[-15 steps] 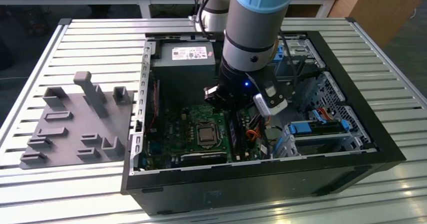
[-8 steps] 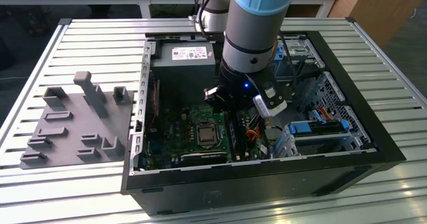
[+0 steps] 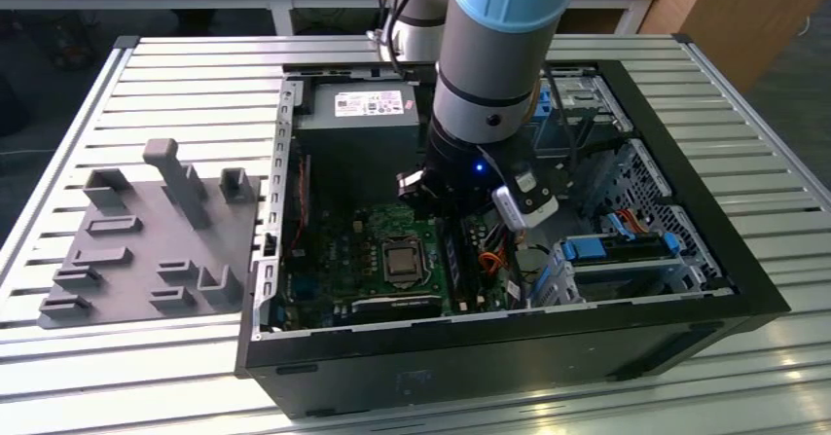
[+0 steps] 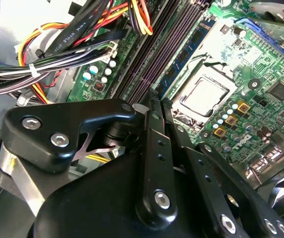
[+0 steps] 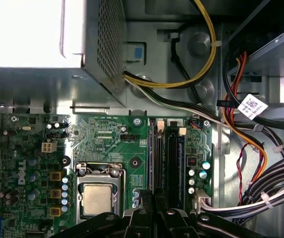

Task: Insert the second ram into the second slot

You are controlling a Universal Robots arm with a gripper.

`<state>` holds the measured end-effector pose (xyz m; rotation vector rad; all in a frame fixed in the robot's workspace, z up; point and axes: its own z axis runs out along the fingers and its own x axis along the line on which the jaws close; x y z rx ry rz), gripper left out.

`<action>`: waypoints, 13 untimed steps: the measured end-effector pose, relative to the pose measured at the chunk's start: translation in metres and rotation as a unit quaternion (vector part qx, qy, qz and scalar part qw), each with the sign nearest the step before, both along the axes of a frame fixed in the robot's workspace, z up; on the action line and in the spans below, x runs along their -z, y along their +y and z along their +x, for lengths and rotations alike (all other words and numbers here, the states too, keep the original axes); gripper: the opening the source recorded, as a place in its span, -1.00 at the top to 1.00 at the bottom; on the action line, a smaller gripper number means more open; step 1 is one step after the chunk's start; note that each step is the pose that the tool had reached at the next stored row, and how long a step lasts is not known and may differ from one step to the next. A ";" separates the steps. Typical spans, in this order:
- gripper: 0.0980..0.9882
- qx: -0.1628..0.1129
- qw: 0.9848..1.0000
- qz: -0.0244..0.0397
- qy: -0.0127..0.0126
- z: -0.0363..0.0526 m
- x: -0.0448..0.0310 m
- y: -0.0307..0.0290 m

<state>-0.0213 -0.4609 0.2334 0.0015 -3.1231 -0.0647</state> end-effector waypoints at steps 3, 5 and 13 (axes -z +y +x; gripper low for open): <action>0.92 0.000 1.000 0.000 0.001 0.0001 0.0031 -0.0001; 0.92 0.000 1.000 0.000 0.001 0.0004 0.0048 -0.0005; 0.92 0.000 1.000 0.000 0.002 0.0036 0.0067 -0.0024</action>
